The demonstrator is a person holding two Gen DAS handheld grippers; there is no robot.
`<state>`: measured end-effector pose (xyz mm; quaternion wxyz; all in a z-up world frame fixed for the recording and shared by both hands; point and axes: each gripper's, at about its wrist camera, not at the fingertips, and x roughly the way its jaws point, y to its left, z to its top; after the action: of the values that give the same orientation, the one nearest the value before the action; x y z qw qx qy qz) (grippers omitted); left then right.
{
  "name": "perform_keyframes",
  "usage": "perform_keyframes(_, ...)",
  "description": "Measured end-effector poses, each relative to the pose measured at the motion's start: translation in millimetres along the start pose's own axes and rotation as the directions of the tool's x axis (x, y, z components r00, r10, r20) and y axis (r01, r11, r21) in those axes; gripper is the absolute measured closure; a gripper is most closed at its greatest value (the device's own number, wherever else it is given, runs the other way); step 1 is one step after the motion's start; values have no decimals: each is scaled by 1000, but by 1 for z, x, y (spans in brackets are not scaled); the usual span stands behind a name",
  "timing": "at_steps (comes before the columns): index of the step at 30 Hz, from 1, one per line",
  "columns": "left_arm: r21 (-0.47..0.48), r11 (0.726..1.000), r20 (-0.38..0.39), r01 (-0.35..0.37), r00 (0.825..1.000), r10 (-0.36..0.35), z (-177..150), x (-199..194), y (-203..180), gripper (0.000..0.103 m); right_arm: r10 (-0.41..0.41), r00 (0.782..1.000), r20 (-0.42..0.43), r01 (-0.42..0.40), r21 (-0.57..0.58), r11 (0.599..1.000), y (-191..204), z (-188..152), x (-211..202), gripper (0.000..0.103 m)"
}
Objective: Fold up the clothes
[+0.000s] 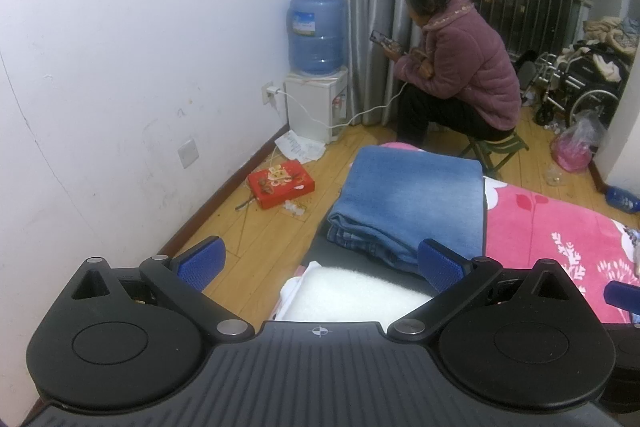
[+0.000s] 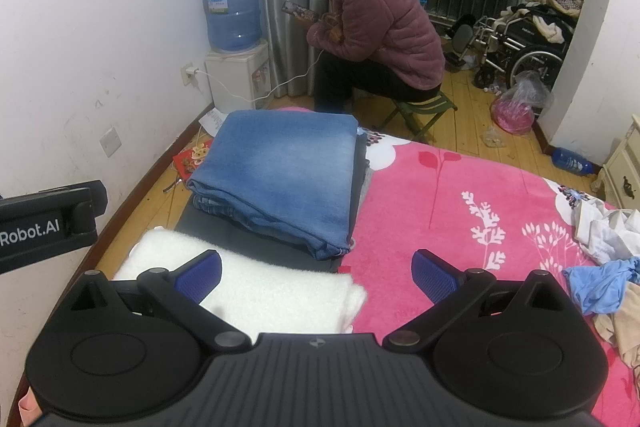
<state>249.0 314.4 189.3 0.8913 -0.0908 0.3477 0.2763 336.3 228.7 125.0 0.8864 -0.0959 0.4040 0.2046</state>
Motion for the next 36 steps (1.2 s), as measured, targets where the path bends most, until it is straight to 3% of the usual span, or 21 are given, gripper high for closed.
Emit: perform_keyframes(36, -6, 1000, -8, -5, 1000, 5, 1, 1, 1, 0, 3, 1000, 0, -3, -1, 1000, 0, -2, -1, 0)
